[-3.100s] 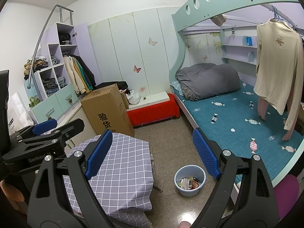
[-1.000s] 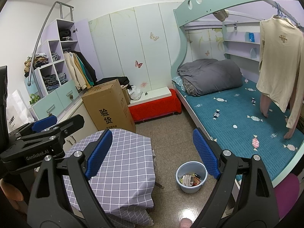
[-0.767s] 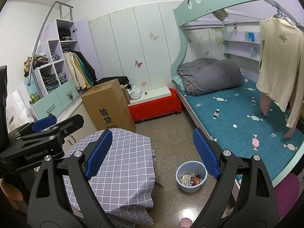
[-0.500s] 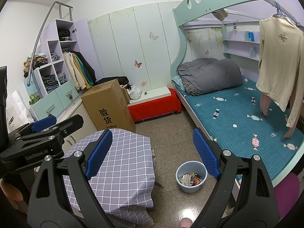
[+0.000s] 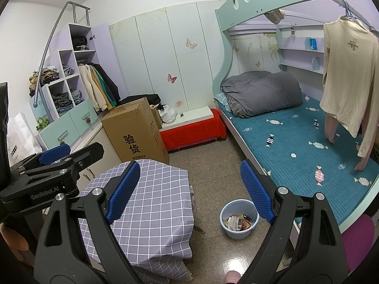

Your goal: Collect trash

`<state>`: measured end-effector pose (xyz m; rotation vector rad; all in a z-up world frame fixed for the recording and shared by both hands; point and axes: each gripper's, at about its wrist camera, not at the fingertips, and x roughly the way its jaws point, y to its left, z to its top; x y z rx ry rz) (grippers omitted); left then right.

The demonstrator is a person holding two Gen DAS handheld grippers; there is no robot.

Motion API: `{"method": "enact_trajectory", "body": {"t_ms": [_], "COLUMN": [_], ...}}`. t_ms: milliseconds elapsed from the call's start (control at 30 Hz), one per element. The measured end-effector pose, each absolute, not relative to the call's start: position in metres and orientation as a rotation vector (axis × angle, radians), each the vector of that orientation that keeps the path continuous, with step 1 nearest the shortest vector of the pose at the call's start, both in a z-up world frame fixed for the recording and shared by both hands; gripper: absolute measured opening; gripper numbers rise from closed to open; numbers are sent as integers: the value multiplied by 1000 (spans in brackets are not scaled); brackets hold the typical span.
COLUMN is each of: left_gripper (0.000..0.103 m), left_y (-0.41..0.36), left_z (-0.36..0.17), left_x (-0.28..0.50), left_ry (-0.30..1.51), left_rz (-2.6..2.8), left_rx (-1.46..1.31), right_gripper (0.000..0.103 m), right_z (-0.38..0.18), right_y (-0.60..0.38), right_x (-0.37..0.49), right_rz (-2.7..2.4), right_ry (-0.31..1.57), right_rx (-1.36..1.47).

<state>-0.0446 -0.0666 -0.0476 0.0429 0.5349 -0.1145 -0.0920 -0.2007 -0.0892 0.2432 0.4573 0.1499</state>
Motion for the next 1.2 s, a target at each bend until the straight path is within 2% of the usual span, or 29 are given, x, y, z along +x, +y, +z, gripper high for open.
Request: {"method": "enact_trajectory", "body": {"t_ms": [1200], "left_gripper": [93], "left_y": [-64], "left_z": [-53], "left_x": [-42], "left_ry": [540], "left_rz": [-111], "left_rx": [48], "right_gripper": [85], "right_z": [-95], "right_y": [-188], "right_x": [-92], "right_rz": [157], "right_ry": [475], "right_rx": [250]}}
